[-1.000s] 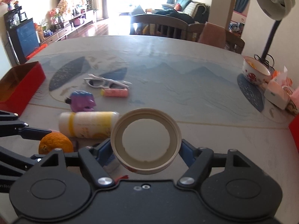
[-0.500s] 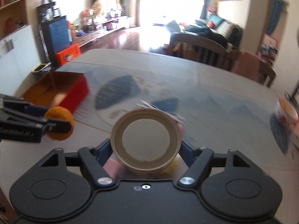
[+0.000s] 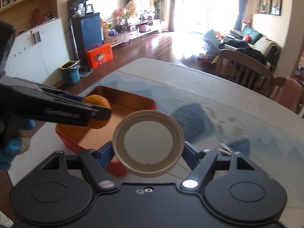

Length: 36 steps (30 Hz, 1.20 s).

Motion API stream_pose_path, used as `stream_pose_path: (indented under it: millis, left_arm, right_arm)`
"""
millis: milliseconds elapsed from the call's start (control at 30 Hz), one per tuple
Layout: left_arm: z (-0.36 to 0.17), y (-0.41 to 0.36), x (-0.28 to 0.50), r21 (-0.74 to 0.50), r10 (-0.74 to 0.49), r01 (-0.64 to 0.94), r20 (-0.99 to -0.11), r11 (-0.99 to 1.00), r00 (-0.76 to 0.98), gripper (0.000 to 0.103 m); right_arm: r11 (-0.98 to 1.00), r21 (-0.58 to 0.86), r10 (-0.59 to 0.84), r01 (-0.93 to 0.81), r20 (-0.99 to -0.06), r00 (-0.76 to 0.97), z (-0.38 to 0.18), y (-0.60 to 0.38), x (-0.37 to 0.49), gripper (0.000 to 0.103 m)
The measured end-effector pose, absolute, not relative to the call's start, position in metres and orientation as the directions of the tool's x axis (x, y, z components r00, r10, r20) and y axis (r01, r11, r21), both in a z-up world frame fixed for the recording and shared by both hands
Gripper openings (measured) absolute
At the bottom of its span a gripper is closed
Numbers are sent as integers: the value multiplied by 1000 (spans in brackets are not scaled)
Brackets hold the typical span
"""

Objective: Organize rigid objects
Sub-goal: 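Carry the orange with the left tool while the right tool carries the tape roll to the red tin, then release the orange into the red tin with the left tool while the right tool releases the tape roll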

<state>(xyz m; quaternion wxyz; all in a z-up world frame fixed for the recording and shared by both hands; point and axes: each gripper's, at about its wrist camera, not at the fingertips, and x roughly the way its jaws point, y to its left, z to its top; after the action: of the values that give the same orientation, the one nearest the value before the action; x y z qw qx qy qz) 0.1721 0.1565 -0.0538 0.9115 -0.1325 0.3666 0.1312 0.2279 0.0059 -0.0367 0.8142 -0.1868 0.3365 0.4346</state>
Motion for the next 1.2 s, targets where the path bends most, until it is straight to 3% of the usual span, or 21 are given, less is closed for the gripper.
stream_pose_path:
  millis: [400,1200]
  left_arm:
    - [-83,236,199,-128,140,-343,-741,930,656,53]
    - [-126,256,239,-88,84,-247,-789,965,609,53]
  right_arm:
    - [510,-53,532,-859,-765,363,-64,95,220,75]
    - [468,-31,415,-883,-875,251,-122,149,235,75]
